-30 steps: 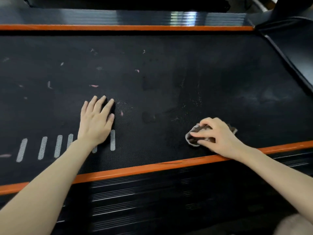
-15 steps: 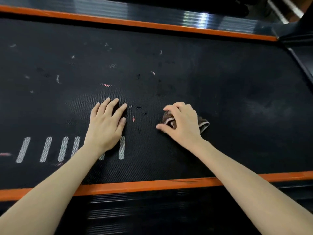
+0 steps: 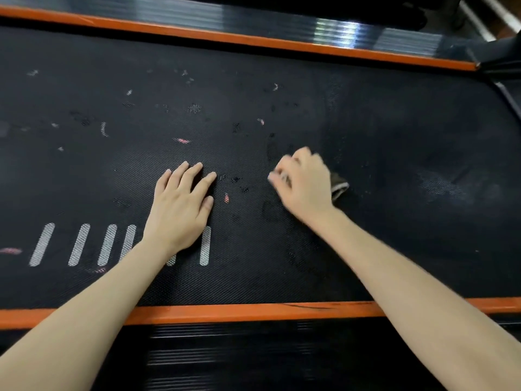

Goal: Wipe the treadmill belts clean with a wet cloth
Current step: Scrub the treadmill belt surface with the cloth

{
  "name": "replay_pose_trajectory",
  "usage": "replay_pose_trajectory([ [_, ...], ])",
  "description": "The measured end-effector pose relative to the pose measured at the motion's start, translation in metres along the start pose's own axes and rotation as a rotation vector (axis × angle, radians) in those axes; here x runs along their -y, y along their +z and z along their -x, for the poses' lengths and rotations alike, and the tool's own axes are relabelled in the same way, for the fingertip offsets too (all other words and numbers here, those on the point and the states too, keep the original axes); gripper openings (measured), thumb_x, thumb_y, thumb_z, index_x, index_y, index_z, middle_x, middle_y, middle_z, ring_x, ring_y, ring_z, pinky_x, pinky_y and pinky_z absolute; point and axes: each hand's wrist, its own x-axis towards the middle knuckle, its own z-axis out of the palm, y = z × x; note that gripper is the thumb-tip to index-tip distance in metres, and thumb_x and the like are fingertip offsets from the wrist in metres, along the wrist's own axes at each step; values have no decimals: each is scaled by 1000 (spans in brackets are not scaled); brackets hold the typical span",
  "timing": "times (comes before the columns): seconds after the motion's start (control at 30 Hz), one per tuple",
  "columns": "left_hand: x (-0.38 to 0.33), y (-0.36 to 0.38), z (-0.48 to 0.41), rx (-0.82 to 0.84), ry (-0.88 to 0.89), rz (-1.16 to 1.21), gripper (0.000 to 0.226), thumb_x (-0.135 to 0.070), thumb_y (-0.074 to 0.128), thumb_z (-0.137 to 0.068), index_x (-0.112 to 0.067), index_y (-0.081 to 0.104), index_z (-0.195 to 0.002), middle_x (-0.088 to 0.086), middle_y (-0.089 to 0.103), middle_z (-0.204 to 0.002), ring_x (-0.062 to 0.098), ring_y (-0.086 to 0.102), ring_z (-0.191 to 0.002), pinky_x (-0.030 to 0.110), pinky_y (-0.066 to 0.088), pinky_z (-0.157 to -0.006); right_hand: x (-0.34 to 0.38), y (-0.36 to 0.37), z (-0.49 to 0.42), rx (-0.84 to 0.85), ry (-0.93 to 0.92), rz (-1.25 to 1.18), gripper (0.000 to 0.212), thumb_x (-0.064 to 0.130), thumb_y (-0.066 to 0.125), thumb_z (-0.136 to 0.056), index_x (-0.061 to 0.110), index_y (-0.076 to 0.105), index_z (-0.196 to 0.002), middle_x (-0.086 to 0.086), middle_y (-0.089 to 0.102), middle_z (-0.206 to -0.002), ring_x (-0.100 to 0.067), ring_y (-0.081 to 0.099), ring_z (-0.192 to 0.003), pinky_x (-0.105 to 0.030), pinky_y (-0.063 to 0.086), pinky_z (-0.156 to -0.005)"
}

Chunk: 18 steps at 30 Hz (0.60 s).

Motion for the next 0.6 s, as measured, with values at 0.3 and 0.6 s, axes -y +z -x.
replay_pose_trajectory([
  [0.3,1,2,1,1,12,4,56,-40,23,-93,-16,48,-138,14,43,-143,34,30,-137,47,16,-114,-30,-15,22,56,-231,-35,31,44,57,-87,16,67,-87,-9,57,-92,-27,52,-75,-39,48,-64],
  [0.6,12,-14,-44,-64,42,5,51,-37,31,-90,-12,62,-121,17,56,-128,38,44,-126,52,23,-108,-53,-3,-13,-27,76,112,29,45,66,-84,17,65,-91,-7,53,-93,-25,48,-76,-30,39,-59],
])
